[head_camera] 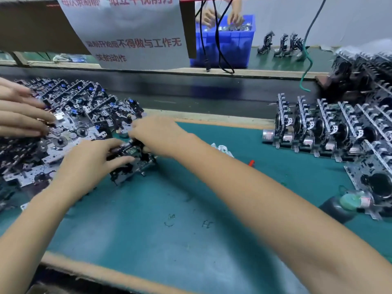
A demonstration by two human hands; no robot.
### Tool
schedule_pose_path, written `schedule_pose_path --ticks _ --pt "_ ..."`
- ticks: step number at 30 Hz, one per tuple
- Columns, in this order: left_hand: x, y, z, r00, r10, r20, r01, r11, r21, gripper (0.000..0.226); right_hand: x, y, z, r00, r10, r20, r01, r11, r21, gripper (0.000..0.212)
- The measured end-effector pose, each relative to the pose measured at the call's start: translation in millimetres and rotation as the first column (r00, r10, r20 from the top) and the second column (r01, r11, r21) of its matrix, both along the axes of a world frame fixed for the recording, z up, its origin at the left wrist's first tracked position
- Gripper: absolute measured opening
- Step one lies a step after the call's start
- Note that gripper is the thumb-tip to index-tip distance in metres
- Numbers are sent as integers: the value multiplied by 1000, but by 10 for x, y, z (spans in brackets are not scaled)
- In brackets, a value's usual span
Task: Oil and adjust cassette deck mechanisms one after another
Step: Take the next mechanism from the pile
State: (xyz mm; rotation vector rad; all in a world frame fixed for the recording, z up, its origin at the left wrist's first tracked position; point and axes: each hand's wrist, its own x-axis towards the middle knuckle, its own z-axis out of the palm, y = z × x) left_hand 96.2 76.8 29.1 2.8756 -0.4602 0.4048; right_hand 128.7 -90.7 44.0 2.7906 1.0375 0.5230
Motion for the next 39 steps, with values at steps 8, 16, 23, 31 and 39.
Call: schedule_pose_path --ticks 8,16,23,31,39 --pt "-665 -805 81 871 -446 205 462 887 -33 42 -1264 -1030 66 957 -249 -146 275 941 196 18" --pt "-1347 -1569 -442 507 -746 431 758 625 190 30 -2536 -1780 -564 928 -314 202 245 920 305 31" --pt "-1374 -1615 -690 609 -793 -19 786 607 -117 94 -2913 -1998 -934 951 -293 103 231 888 397 31" --pt "-1384 -1603 -690 605 -743 -288 583 659 -475 114 -2946 -2019 -921 895 -446 9 303 623 722 24" --pt "-1422 -1643 -652 610 -730 -308 557 672 -488 114 -2912 -2040 -944 846 -504 -173 417 424 804 24"
